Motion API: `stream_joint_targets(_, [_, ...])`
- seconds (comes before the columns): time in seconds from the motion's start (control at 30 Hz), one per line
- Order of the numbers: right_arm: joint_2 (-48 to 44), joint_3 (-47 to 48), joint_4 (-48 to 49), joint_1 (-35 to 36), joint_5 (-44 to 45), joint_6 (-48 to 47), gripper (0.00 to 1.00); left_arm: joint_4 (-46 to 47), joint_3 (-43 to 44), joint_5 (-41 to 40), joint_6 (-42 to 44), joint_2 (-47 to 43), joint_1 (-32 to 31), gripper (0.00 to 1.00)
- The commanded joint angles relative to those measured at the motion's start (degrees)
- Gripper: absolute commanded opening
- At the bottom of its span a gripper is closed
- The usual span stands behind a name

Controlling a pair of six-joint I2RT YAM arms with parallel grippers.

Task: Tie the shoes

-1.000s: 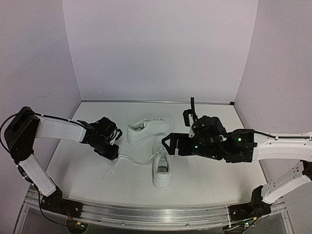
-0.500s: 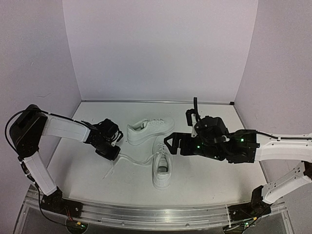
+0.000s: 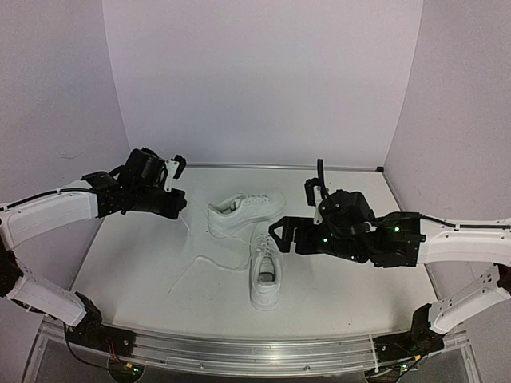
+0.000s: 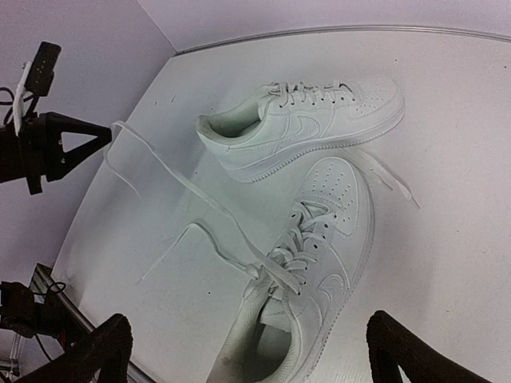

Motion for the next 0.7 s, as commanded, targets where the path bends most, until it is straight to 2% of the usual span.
stream_joint_targets(0.0, [-1.28,1.82,0.19,0.04,1.39,-1.61,0.98,2.12,3.48,7.07,2.21,-4.92,0.10,0.00])
stream_joint_targets(0.13, [-4.59,0.41,0.15,-0.99,1.62,-2.07,0.98,3.65,9.48,12.94,3.58,-5.73,-0.57,0.00])
stream_joint_targets(0.27, [-9.30,-2.47,0.15,-2.32,1.80,-1.65,0.98,4.98,17.21,17.46,5.23,-1.59,-2.94,0.00])
stream_joint_targets(0.53, [-24.30,-10.74,-0.83,-3.15,4.53,2.16,0.98,5.34,33.67,23.57,9.36,14.14,-11.96,0.00])
stream_joint_targets(0.67, [-32.64,-13.97,-5.59,-3.23,8.15,6.40,0.98,4.20,42.20,26.51,11.07,22.52,-16.88,0.00])
